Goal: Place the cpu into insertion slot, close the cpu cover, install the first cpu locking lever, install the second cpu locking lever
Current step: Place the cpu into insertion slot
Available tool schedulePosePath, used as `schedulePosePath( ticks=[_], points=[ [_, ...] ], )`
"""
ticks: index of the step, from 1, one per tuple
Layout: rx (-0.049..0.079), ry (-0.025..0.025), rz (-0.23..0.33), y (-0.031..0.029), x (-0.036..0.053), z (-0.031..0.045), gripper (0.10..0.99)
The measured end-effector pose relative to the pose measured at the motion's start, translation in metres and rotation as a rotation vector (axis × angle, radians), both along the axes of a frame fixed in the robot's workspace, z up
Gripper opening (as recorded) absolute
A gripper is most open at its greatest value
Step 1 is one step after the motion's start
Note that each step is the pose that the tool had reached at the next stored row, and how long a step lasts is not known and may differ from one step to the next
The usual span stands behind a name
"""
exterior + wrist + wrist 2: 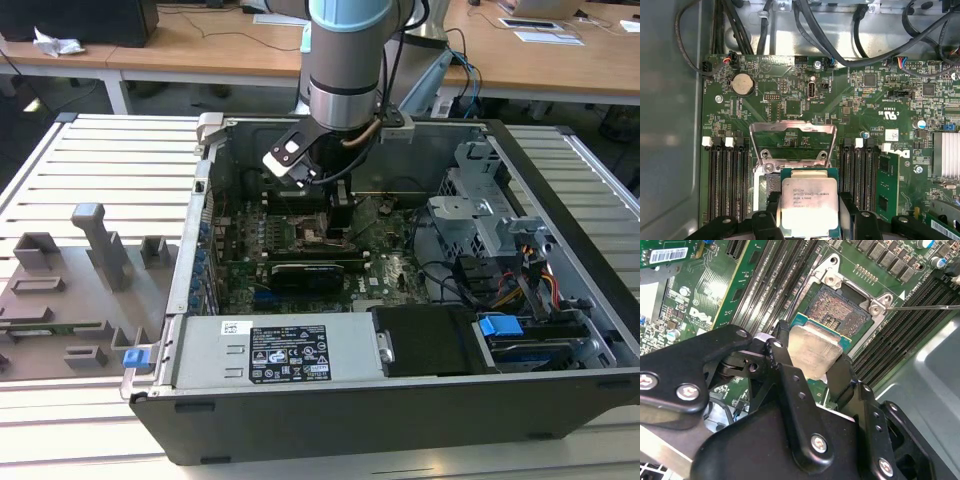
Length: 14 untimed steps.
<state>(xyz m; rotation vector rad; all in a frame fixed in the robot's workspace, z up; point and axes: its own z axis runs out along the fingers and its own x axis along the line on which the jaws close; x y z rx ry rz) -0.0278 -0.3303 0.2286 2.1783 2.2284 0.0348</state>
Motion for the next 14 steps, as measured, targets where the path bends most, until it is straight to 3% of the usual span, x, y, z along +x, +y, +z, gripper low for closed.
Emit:
schedulePosePath(
  ticks=[6, 10, 14],
  points=[
    [0.000, 0.0000, 0.000, 0.0003, 0.0000, -0.0057, 0.541],
    [0.000, 0.0000, 0.000, 0.0039, -0.0004, -0.0081, 0.541],
    [0.000, -0.0001, 0.000, 0.0083, -0.0088, -0.0112, 0.541]
  ],
)
